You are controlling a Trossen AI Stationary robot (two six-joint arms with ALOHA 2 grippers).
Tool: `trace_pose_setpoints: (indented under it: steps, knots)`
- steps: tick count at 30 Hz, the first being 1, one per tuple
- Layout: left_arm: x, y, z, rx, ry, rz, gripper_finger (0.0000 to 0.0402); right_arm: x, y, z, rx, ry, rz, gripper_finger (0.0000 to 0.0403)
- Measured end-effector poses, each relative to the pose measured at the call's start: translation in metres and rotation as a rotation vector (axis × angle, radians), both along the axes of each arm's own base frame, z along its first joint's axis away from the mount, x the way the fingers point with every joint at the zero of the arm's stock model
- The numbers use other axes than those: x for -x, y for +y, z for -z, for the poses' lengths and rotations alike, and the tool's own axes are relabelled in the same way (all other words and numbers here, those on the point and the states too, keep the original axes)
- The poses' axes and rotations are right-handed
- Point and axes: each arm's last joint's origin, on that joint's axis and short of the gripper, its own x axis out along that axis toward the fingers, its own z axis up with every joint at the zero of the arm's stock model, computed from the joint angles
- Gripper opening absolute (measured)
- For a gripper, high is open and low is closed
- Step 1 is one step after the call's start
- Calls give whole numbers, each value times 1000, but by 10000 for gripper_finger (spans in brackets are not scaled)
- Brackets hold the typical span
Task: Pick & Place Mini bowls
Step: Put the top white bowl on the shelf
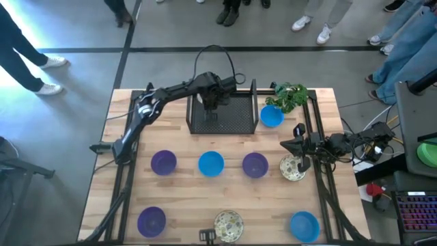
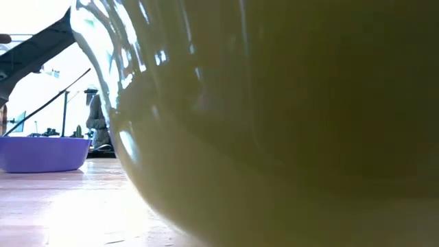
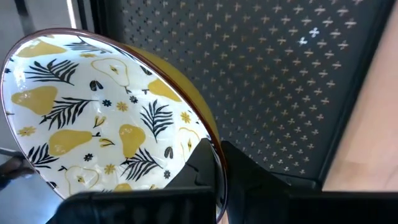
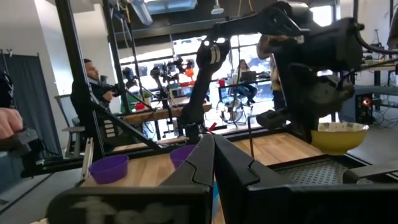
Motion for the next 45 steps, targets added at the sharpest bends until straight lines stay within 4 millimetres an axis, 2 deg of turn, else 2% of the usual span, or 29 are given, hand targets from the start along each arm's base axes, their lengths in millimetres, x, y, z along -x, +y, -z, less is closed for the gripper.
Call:
trace_pose_setpoints:
  steps: [18, 34, 45]
  knots:
    - [4, 5, 47, 60, 48, -22, 1, 0, 0, 0, 0, 1, 0, 8]
    - [5, 13, 54, 16, 35, -54, 1, 0, 0, 0, 1, 1, 0, 8]
    - [10, 14, 68, 16, 68, -64, 1, 0, 0, 0, 1, 1, 0, 8]
